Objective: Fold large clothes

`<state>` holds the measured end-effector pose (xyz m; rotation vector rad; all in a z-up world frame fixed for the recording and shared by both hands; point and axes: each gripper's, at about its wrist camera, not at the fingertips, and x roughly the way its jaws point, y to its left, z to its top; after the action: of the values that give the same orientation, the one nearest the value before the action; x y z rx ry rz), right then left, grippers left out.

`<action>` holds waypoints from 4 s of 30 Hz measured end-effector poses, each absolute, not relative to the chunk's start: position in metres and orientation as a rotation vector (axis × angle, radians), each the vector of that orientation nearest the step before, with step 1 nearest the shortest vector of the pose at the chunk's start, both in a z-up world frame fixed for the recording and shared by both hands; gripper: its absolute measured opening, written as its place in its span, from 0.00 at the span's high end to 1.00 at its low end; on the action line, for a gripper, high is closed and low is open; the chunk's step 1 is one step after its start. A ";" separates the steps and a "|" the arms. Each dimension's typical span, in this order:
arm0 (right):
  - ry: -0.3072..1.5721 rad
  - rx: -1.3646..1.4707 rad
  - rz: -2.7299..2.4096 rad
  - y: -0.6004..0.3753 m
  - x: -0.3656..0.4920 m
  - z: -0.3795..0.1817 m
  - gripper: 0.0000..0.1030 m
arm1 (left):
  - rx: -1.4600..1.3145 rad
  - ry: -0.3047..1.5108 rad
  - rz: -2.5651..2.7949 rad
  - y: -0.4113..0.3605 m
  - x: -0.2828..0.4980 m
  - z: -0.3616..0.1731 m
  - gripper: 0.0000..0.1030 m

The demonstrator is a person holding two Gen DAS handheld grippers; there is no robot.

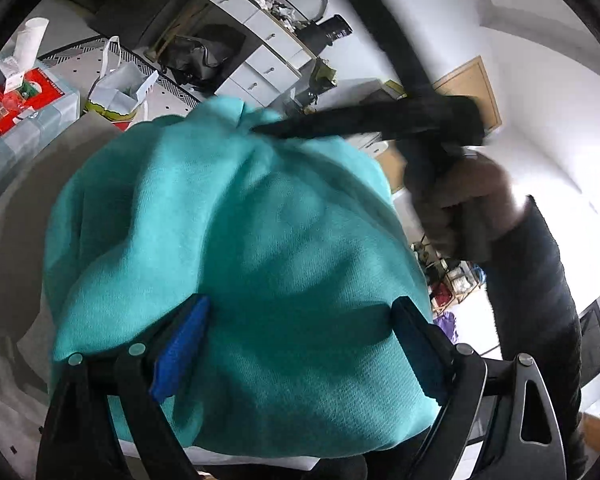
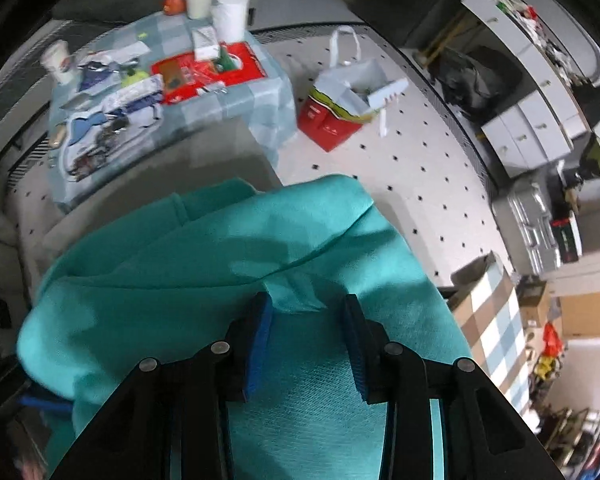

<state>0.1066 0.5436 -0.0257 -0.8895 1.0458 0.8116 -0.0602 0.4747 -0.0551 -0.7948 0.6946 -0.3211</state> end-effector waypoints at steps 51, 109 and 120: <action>0.065 0.104 0.791 0.084 -0.179 0.011 0.00 | -0.100 0.271 0.424 0.225 -0.211 0.029 0.01; 0.073 0.061 0.698 0.082 -0.218 -0.015 0.00 | -0.117 0.277 0.441 0.208 -0.211 0.010 0.01; 0.079 0.074 0.699 0.079 -0.218 -0.017 0.00 | -0.118 0.281 0.446 0.204 -0.213 0.009 0.01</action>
<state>-0.2184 0.0785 -0.0171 0.0742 0.0786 0.6987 -0.2129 0.2036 0.0093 -0.1181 0.2811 0.4460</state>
